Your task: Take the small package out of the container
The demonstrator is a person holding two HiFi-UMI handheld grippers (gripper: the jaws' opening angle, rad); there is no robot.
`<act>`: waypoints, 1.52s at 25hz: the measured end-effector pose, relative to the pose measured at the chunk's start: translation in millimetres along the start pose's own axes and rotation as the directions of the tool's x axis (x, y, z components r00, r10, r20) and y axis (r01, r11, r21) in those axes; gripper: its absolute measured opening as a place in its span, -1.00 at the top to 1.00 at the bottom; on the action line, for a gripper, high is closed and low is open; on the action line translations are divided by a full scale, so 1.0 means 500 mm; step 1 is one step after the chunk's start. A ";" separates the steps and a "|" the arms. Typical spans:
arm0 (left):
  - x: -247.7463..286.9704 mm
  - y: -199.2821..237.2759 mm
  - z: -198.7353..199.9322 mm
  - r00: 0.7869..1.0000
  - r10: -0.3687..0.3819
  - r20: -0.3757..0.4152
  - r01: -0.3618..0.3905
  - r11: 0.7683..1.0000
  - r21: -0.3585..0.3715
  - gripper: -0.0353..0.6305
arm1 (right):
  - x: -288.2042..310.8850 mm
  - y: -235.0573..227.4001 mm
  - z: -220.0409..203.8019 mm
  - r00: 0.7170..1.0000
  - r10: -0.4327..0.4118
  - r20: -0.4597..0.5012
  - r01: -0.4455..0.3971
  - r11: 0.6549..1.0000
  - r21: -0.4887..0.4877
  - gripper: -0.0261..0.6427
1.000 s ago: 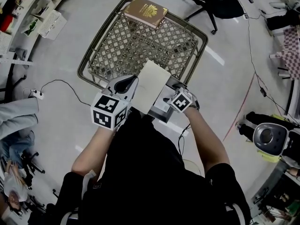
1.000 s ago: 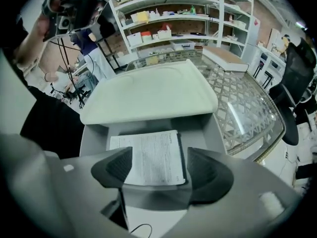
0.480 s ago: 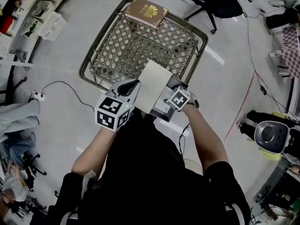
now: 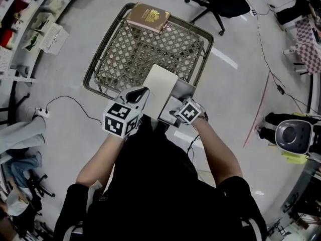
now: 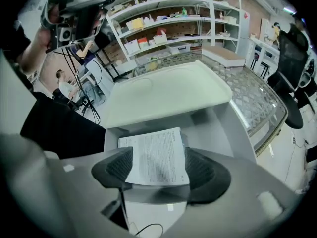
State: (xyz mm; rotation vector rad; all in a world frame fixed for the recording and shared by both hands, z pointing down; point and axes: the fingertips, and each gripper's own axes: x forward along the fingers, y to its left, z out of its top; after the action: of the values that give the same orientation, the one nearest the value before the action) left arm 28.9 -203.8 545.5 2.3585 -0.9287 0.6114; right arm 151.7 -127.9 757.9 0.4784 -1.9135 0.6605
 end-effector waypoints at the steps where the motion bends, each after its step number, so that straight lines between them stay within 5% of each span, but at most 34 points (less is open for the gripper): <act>1: 0.002 -0.006 -0.002 1.000 -0.004 -0.004 0.004 1.000 0.006 0.84 | -0.006 0.003 0.005 1.000 0.001 0.020 -0.001 1.000 0.003 -0.10; 12: 0.032 -0.057 -0.048 0.997 -0.042 -0.067 0.046 0.997 0.065 0.83 | -0.078 0.040 0.024 0.986 -0.023 0.165 0.021 1.000 0.009 -0.06; 19: 0.075 -0.088 -0.114 0.970 -0.145 -0.193 0.173 0.976 0.134 0.73 | -0.123 0.084 0.023 0.976 -0.044 0.214 0.039 0.999 0.026 0.00; 29: 0.158 -0.149 -0.196 0.878 -0.318 -0.358 0.419 0.871 0.255 0.48 | -0.155 0.135 0.036 0.964 -0.090 0.251 0.059 0.990 0.128 0.00; 38: 0.202 -0.198 -0.253 0.796 -0.371 -0.478 0.557 0.757 0.342 0.40 | -0.175 0.156 0.029 0.951 -0.135 0.279 0.077 0.975 0.208 0.06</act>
State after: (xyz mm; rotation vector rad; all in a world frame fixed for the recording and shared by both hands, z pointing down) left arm 139.9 -112.2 669.2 2.5937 0.0327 1.1241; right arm 131.3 -73.6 655.2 0.8377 -2.0902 0.7419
